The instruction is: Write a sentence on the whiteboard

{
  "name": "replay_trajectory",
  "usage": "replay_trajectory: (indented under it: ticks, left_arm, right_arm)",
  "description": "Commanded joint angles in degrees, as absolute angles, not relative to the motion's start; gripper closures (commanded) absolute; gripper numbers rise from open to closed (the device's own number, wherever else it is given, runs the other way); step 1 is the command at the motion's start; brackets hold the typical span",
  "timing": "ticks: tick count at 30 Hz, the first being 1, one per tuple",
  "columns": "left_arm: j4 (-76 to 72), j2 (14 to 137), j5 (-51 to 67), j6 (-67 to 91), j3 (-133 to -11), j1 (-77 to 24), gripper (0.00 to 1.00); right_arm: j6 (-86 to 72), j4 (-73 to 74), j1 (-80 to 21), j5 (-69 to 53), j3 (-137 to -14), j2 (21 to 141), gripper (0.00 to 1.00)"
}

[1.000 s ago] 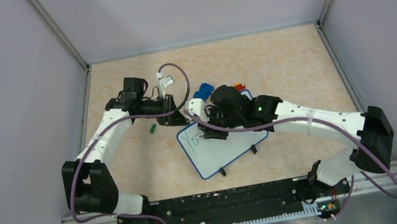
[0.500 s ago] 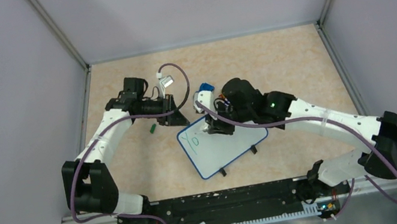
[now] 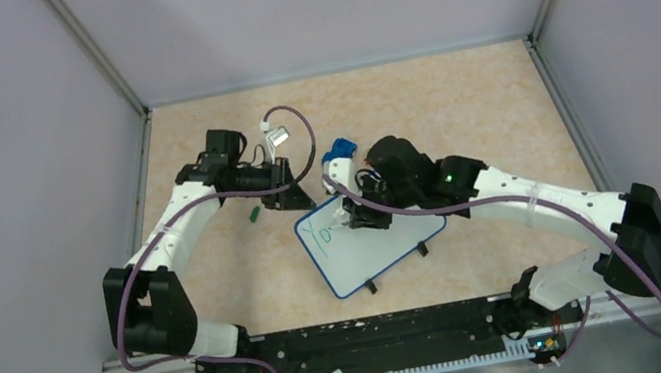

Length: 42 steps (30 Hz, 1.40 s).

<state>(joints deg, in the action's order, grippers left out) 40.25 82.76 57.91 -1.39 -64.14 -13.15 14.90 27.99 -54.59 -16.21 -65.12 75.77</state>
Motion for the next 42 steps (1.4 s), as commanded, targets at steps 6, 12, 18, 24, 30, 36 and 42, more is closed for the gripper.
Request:
replay_trajectory:
  ticks: [6, 12, 18, 24, 30, 36, 42]
  left_arm:
    - [38.84, 82.14, 59.0, -1.32, -63.94, -13.18, 0.72]
    - [38.76, 82.03, 59.05, -1.23, -63.67, -13.18, 0.72]
    - [38.53, 82.41, 59.14, -1.14, -63.68, -13.14, 0.72]
    - [38.32, 82.7, 59.19, -0.88, -63.81, -13.18, 0.72]
    - [38.32, 82.61, 58.84, -0.79, -63.71, -13.13, 0.72]
    - [38.32, 82.86, 58.88, -0.79, -63.98, -13.18, 0.72]
    - [38.29, 83.01, 58.84, -0.87, -63.84, -13.17, 0.72]
  right_arm:
    - [15.21, 24.54, -54.73, -14.6, -66.18, 77.18, 1.0]
    - [15.43, 24.54, -54.01, -13.58, -66.28, 77.26, 1.0]
    - [15.16, 25.3, -53.1, -13.47, -65.98, 75.83, 1.0]
    - [15.12, 25.59, -52.67, -13.26, -64.77, 75.07, 1.0]
    - [14.88, 25.69, -52.47, -13.7, -63.17, 74.29, 1.0]
    - [15.11, 25.66, -52.53, -15.27, -61.4, 74.13, 1.0]
    - [15.72, 25.93, -53.63, -15.52, -61.53, 75.23, 1.0]
